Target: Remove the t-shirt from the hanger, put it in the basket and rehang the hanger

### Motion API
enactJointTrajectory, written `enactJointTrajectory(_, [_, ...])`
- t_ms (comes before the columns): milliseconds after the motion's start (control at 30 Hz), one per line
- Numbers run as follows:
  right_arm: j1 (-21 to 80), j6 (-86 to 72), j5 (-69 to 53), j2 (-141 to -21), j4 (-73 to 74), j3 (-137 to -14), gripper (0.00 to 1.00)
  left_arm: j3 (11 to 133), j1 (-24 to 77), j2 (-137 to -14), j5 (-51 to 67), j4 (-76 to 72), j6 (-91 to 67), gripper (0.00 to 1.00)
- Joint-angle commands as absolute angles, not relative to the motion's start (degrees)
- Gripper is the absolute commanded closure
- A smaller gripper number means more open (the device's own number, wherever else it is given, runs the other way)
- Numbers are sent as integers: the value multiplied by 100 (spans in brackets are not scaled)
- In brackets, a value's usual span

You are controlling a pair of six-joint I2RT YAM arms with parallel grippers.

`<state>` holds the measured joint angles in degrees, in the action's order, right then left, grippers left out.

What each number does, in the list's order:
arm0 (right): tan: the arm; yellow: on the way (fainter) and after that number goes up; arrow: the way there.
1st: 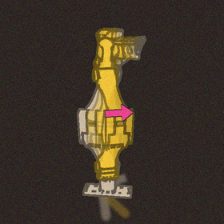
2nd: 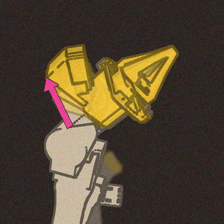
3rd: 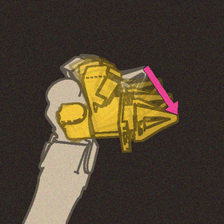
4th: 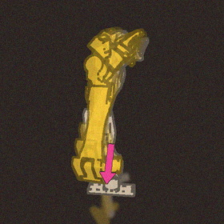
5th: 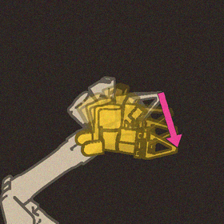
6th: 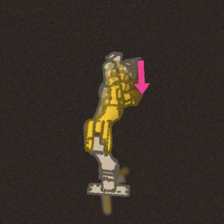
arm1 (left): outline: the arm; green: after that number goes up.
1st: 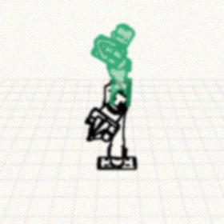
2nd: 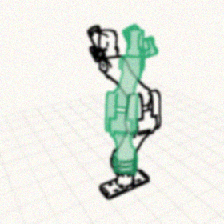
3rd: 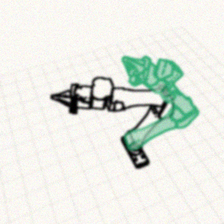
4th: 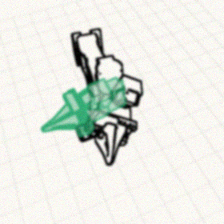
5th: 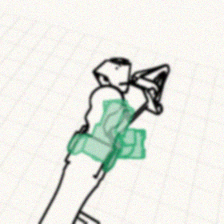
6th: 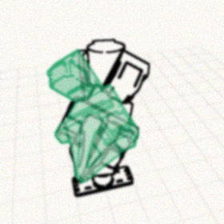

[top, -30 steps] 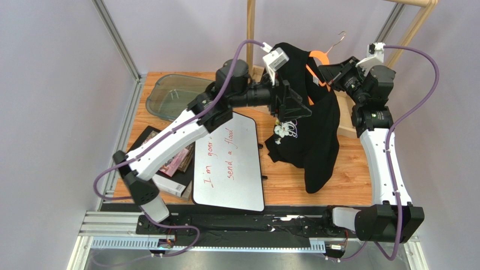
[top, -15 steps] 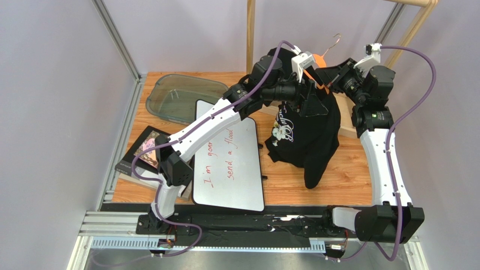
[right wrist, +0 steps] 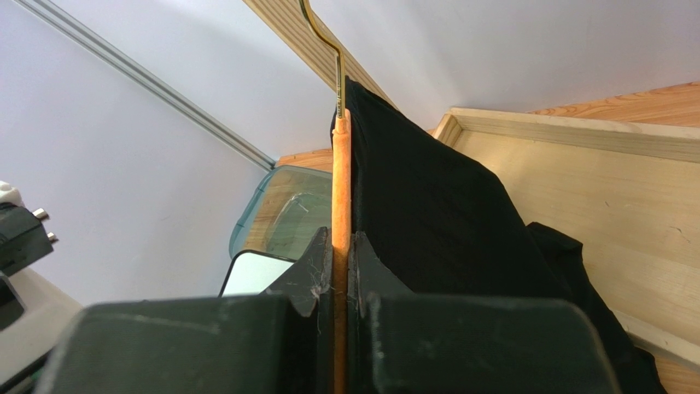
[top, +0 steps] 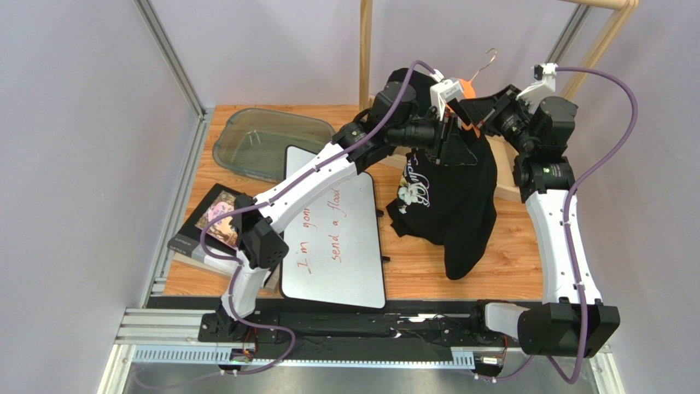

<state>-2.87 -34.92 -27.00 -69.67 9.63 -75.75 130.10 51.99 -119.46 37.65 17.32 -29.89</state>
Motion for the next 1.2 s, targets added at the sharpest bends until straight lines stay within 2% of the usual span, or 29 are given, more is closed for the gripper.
enactJointTrajectory(0, [-123,-3507,-2453,-6847,633,-7927,100,13350,5186,-12050,4183,1520,-3208,76])
enactJointTrajectory(33, [-71,-3324,-2356,-6864,763,-7980,100,13359,5186,-12032,4201,1521,-3234,94])
enactJointTrajectory(67, [-27,-3227,-2086,-6864,817,-8059,100,13368,5194,-12032,4201,1521,-3321,100])
enactJointTrajectory(267, [1079,-1971,-285,-6855,818,-7998,100,13614,5273,-11743,4263,1713,-3366,100])
enactJointTrajectory(467, [1335,-1977,508,-6961,607,-7805,100,13395,5545,-11382,4289,1881,-3252,100])
enactJointTrajectory(900, [1389,-1872,914,-7014,527,-7716,100,12990,5968,-10766,3665,2505,-2549,100])
enactJointTrajectory(1167, [1397,-2390,1221,-7040,818,-8077,100,12481,6318,-11109,3955,1899,-2918,100])
